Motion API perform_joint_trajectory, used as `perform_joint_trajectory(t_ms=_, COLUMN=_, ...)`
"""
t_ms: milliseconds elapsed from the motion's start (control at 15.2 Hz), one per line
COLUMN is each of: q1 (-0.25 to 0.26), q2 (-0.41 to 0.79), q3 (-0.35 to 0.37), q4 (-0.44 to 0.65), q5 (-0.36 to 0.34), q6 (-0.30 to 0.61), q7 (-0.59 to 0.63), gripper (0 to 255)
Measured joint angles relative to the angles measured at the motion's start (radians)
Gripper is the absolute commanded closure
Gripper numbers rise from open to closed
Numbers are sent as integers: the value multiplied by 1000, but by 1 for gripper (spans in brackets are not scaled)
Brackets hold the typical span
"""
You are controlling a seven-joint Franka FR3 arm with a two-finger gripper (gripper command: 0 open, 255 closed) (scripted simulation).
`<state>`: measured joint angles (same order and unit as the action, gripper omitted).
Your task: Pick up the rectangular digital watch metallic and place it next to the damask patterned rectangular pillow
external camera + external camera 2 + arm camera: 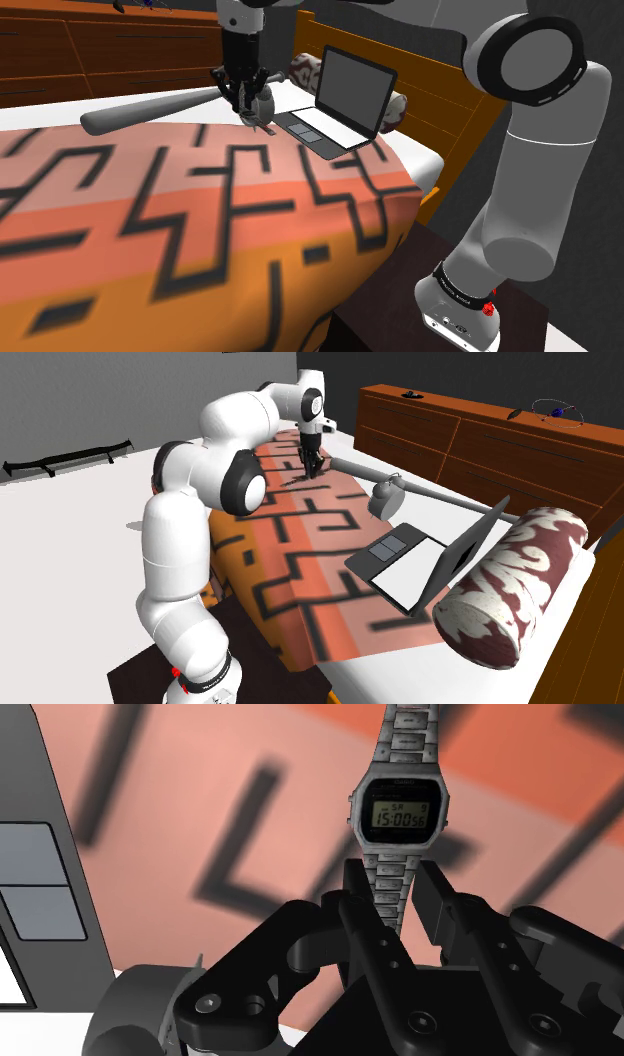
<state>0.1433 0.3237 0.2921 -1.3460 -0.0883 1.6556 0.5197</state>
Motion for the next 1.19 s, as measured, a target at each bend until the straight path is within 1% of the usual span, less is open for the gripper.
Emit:
perform_joint_trajectory(t_ms=330, q1=8, q2=20, q3=1, q4=98, q5=-5, q6=-78, q7=0, gripper=255)
perform_joint_trajectory(t_ms=396, q1=9, q2=21, q3=1, q4=112, q5=-6, q6=-92, q7=0, gripper=255)
perform_joint_trajectory(t_ms=462, q1=1, q2=8, q3=-1, q4=99, q5=-2, q6=-91, q7=-8, gripper=255)
perform_joint_trajectory(t_ms=726, q1=-66, q2=-110, q3=-21, q4=-60, q5=35, q6=-45, q7=-83, gripper=255)
perform_joint_trajectory(t_ms=990, q1=-123, q2=-194, q3=-52, q4=-166, q5=60, q6=-19, q7=-167, gripper=255)
perform_joint_trajectory(t_ms=1188, q1=-167, q2=-279, q3=-84, q4=-272, q5=82, q6=4, q7=-242, gripper=255)
